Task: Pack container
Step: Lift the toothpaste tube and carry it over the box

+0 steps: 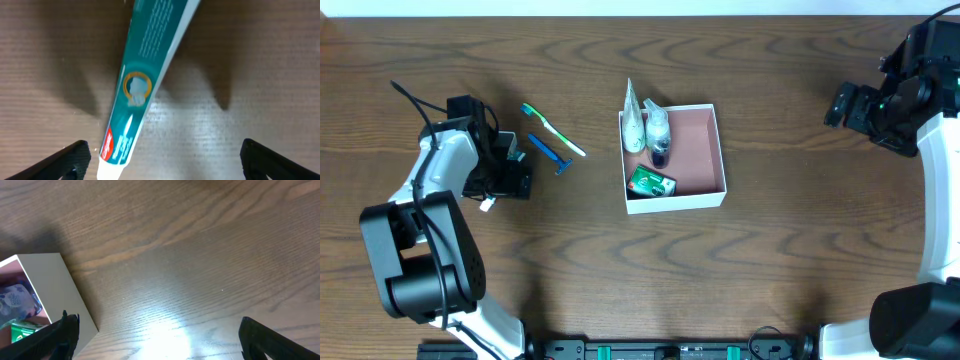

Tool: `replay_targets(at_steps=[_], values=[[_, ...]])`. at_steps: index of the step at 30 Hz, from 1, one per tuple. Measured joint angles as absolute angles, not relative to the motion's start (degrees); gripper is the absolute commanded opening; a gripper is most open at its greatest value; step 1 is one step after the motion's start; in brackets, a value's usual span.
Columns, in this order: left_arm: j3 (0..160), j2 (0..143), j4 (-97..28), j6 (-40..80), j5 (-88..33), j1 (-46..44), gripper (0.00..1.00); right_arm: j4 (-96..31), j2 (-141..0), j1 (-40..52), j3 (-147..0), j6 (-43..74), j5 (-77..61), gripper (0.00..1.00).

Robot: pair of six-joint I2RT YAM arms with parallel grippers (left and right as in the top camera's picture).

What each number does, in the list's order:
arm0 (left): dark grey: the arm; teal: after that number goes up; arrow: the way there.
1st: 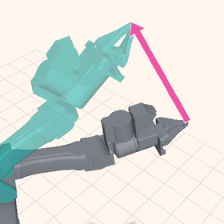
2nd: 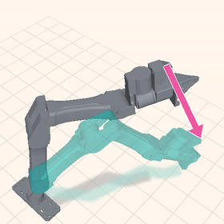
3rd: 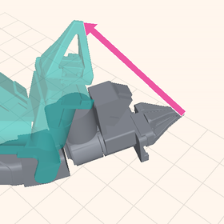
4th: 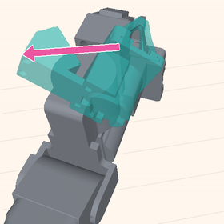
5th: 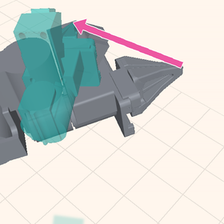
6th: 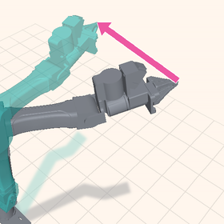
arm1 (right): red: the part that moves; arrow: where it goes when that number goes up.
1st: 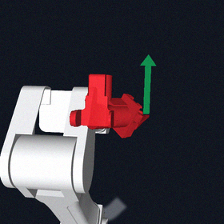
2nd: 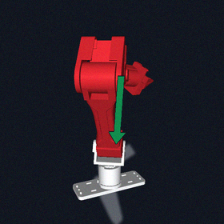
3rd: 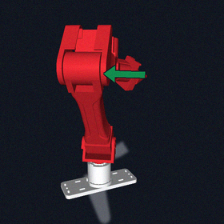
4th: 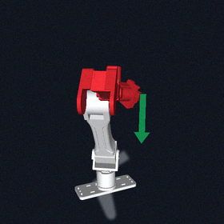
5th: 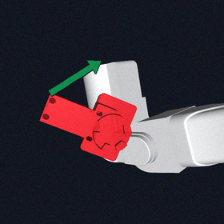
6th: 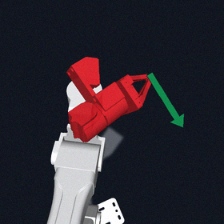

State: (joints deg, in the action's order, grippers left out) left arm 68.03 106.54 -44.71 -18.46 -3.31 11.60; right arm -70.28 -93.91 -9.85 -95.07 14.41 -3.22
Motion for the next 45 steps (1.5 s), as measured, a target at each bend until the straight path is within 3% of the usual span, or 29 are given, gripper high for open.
replay_targets(at_steps=[4,11,18,25,27,32,45], values=[[68.0,107.6,-43.4,-19.0,-3.5,11.6,0.75,-70.3,-93.9,-9.8,-95.1,14.4,-3.2,0.99],[68.0,107.7,-42.2,-19.3,-3.7,11.6,0.73,-70.3,-93.9,-9.8,-95.1,14.4,-3.2,0.99],[68.0,108.0,-42.2,-18.7,-3.8,11.6,0.62,-70.3,-93.9,-9.8,-95.1,14.4,-3.2,0.99],[68.2,110.3,-42.0,-16.7,-4.0,11.6,0.60,-70.3,-93.9,-9.8,-95.1,14.4,-3.2,0.99],[68.2,110.3,-42.1,-16.7,-4.0,11.6,0.39,-70.3,-93.9,-9.8,-95.1,14.4,-3.2,0.99],[68.2,110.3,-42.1,-16.0,-4.1,11.6,0.14,-70.3,-93.9,-9.8,-95.1,14.4,-3.2,0.99],[68.5,110.1,-42.9,-14.6,-4.1,11.6,0.14,-70.3,-93.9,-9.8,-95.1,14.4,-3.2,0.99]])
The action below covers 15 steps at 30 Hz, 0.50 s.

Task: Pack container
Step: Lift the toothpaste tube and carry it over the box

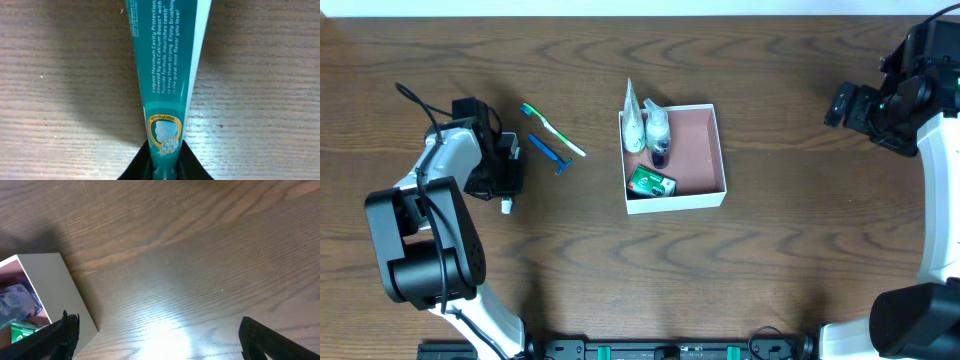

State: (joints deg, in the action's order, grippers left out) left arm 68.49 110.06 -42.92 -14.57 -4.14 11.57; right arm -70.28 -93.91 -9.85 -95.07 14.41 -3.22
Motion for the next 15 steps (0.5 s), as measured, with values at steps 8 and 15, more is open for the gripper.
replay_targets(at_steps=[8,15], values=[[73.6,104.1,-47.6,-12.4,-4.4,8.6,0.13,-70.3,-93.9,-9.8,-95.1,14.4,-3.2,0.99],[77.3,90.4,-45.9,-6.3,-6.3,-1.5,0.13,-70.3,-93.9,-9.8,-95.1,14.4,-3.2,0.99]])
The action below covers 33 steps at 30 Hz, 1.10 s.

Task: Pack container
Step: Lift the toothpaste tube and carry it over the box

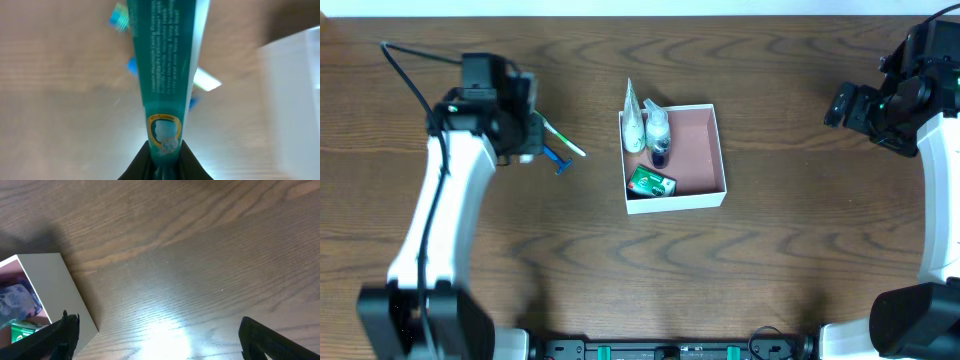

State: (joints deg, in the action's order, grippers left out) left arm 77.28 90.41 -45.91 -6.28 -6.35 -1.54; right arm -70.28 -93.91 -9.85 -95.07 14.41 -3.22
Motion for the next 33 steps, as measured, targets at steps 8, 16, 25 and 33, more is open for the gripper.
replay_targets(at_steps=[8,16,25,33], values=[[77.6,80.5,-35.5,8.4,-7.6,-19.2,0.13,-70.3,-93.9,-9.8,-95.1,14.4,-3.2,0.99],[77.7,83.1,-24.1,21.6,-8.2,-32.3,0.14,-70.3,-93.9,-9.8,-95.1,14.4,-3.2,0.99],[77.7,95.2,-18.5,31.2,-8.3,-37.9,0.14,-70.3,-93.9,-9.8,-95.1,14.4,-3.2,0.99],[77.7,100.6,-17.7,33.9,-8.6,-41.9,0.14,-70.3,-93.9,-9.8,-95.1,14.4,-3.2,0.99]])
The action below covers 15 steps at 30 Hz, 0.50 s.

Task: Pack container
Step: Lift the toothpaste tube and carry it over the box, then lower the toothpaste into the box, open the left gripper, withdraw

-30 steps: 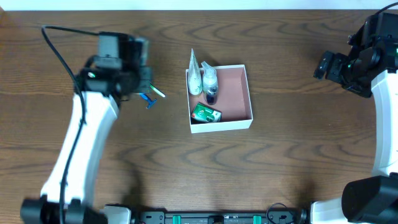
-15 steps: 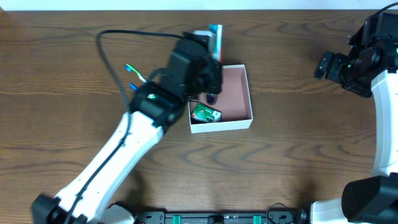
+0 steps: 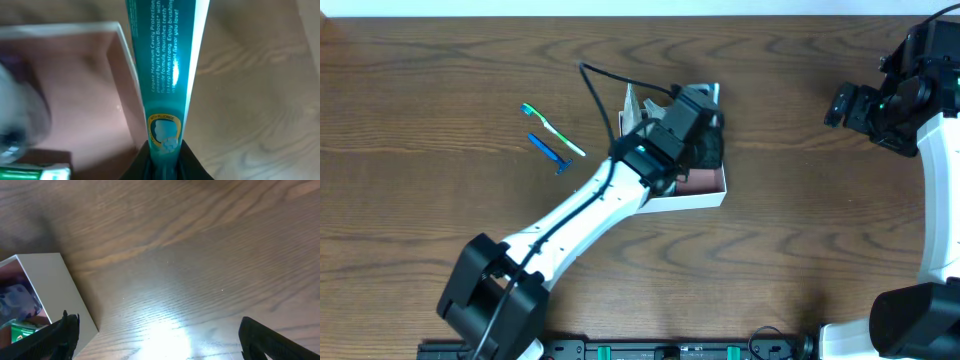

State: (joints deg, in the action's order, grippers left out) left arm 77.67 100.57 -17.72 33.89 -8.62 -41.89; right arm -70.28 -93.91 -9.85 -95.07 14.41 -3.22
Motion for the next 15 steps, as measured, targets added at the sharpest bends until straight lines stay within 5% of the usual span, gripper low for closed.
replay_targets(at_steps=[15], values=[[77.7,105.3,-17.9,34.5,-8.6,-42.4,0.13,-70.3,-93.9,-9.8,-95.1,14.4,-3.2,0.99]])
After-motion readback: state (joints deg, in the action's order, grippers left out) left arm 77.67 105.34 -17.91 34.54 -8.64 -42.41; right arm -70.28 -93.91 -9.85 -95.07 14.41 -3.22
